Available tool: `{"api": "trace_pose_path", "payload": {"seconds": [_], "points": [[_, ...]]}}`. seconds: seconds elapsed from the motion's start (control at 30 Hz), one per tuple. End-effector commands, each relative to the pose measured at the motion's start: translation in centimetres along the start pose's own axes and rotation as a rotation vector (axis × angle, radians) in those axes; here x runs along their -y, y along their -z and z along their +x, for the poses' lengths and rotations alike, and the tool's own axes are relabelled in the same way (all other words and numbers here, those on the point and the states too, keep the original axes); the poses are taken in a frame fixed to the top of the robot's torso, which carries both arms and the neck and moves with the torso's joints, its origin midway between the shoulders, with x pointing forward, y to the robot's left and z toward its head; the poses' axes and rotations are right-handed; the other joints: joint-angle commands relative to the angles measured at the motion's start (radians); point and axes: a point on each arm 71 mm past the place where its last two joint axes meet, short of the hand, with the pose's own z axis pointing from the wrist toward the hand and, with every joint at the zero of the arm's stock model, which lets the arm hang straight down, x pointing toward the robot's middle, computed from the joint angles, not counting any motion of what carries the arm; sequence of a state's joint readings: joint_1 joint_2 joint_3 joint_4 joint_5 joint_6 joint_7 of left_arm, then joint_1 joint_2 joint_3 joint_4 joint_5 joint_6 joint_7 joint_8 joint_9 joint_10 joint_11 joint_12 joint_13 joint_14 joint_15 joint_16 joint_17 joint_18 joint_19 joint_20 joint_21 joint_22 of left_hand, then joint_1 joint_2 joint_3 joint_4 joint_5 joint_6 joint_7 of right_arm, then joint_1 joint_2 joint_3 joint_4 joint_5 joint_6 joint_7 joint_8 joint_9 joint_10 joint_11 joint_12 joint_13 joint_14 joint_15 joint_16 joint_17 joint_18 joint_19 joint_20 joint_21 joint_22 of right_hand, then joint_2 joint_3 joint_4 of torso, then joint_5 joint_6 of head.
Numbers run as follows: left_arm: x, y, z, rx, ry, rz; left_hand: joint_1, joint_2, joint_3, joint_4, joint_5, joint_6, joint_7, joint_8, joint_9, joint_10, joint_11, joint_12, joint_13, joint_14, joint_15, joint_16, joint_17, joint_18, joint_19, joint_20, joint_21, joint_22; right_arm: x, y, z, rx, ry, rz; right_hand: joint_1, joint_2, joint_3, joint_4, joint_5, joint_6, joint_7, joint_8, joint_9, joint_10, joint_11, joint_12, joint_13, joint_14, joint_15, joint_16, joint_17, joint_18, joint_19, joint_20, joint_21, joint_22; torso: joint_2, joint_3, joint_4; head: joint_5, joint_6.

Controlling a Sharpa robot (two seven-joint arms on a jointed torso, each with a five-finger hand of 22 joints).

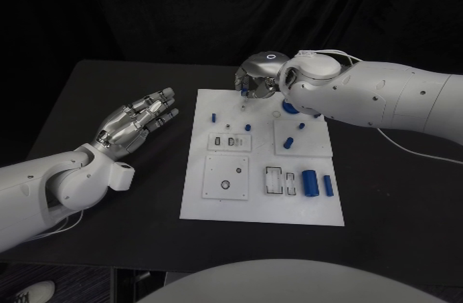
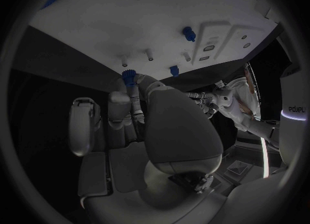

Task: Assemble the parts on the task board

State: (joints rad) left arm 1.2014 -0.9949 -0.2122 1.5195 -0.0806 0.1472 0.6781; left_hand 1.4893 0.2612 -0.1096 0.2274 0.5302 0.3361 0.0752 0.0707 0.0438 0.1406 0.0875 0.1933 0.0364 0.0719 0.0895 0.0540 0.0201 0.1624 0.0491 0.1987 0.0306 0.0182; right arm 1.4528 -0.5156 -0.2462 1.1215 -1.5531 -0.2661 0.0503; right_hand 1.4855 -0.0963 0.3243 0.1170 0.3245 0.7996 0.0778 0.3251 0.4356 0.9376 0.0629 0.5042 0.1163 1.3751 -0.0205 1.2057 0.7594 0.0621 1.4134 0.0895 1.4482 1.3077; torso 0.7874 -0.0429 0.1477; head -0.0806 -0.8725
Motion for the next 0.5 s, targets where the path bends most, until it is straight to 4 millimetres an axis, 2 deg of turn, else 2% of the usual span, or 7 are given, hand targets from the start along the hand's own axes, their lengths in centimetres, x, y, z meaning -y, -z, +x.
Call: {"api": "trace_pose_path", "payload": {"seconds": [0.03, 0.17, 0.37, 0.5], "points": [[0.7, -0.08, 0.15, -0.013, 0.009, 0.093, 0.008, -0.002, 0.005, 0.0, 0.003, 0.01, 0.0, 0.0, 0.001, 0.002, 0.002, 0.006, 0.002, -0.002, 0.006, 0.004, 0.001, 0.016, 0.0, 0.004, 0.005, 0.001, 0.18, 0.01, 0.33, -0.036, -0.009, 0.011, 0.002, 0.0, 0.003, 0.002, -0.007, -0.007, 0.001, -0.004, 0.003, -0.003, 0.008, -0.008, 0.0, -0.006, 0.005, -0.008, -0.005, -0.007, -0.004, 0.005, -0.008, 0.066, 0.004, -0.0012, 0.0042, -0.003, 0.0], [0.68, -0.09, 0.1, -0.013, 0.009, 0.092, 0.008, -0.002, 0.005, 0.0, 0.003, 0.01, 0.0, 0.0, 0.001, 0.002, 0.002, 0.006, 0.002, -0.002, 0.006, 0.004, 0.001, 0.016, 0.0, 0.004, 0.005, 0.001, 0.32, 0.02, 0.39, -0.045, -0.009, 0.021, 0.002, 0.0, 0.003, 0.002, -0.009, -0.008, 0.001, -0.004, 0.007, -0.007, 0.01, -0.011, 0.0, -0.01, 0.006, -0.011, -0.011, -0.006, -0.008, 0.005, -0.011, 0.062, 0.007, -0.0028, 0.0062, -0.006, 0.0], [0.64, -0.15, 0.06, -0.015, 0.011, 0.091, 0.008, -0.002, 0.006, -0.001, 0.004, 0.009, 0.0, 0.0, 0.001, 0.003, 0.002, 0.006, 0.002, -0.001, 0.006, 0.004, 0.001, 0.016, 0.0, 0.004, 0.005, 0.001, 0.46, 0.13, 0.4, -0.045, -0.01, 0.029, 0.002, 0.0, 0.005, 0.002, -0.008, -0.012, 0.001, -0.005, 0.014, -0.016, 0.013, -0.018, -0.002, -0.015, 0.007, -0.016, -0.018, -0.004, -0.013, 0.007, -0.015, 0.058, 0.01, -0.0057, 0.005, -0.004, 0.0], [0.6, -0.19, 0.05, -0.017, 0.012, 0.09, 0.008, -0.002, 0.007, -0.001, 0.005, 0.009, 0.0, 0.0, 0.001, 0.003, 0.003, 0.006, 0.002, -0.001, 0.006, 0.004, 0.001, 0.016, 0.0, 0.004, 0.005, 0.001, 0.58, 0.24, 0.4, -0.042, -0.01, 0.032, 0.0, -0.001, 0.005, 0.003, -0.007, -0.014, 0.001, -0.006, 0.019, -0.022, 0.016, -0.023, -0.002, -0.02, 0.008, -0.02, -0.025, -0.003, -0.018, 0.007, -0.019, 0.054, 0.008, -0.0052, 0.0053, -0.002, 0.0]]}}
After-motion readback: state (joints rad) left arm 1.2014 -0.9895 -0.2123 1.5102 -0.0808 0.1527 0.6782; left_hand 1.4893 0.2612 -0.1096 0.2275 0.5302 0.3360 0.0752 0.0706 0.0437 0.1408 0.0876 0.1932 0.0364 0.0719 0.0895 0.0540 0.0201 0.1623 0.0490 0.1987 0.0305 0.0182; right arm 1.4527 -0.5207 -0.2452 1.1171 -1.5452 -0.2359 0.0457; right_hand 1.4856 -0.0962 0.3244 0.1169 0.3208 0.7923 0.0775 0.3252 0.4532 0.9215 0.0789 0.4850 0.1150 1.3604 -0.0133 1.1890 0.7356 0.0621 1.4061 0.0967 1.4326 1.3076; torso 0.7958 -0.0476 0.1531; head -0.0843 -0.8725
